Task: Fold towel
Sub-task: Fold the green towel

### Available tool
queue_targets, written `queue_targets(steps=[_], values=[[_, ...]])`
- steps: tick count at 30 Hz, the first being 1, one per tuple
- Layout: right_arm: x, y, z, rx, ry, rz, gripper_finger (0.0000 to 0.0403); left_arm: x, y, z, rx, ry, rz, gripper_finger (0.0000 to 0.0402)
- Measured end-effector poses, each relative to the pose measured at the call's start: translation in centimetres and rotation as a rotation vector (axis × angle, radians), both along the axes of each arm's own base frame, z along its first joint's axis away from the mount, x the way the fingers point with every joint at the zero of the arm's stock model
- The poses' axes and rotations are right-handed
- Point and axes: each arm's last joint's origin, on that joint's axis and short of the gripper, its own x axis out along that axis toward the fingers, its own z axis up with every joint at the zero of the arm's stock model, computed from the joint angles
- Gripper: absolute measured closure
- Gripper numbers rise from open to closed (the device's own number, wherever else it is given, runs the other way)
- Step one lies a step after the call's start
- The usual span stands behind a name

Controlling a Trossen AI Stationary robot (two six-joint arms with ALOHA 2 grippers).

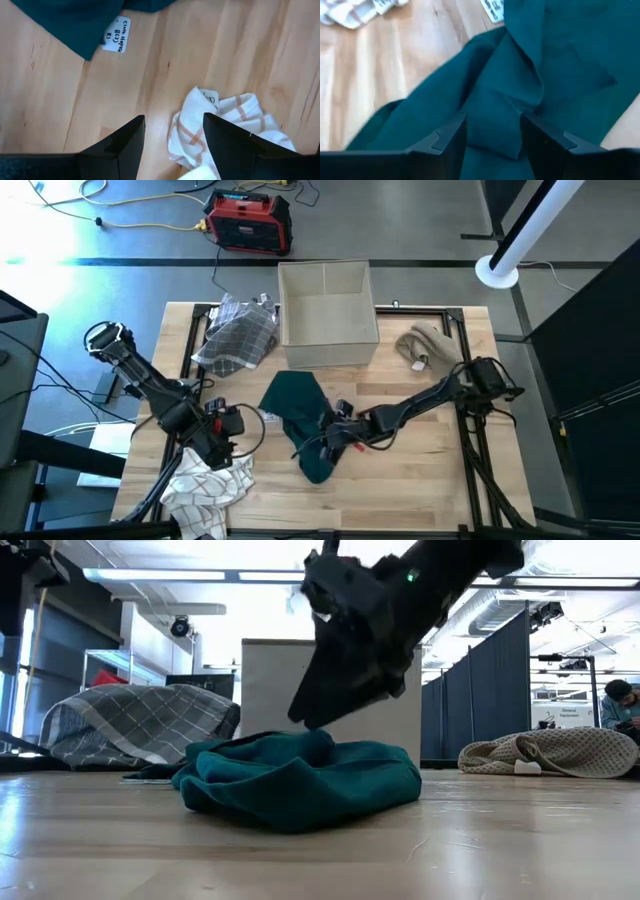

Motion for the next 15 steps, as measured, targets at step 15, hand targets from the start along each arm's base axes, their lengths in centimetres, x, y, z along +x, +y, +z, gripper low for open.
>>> queue_targets(steps=[15], values=[[0.7,1.1,4.3,0.181,0.040,0.016,0.0402,0.0,0.0,0.1,0.061,-0.051,-0.002,0.0209]])
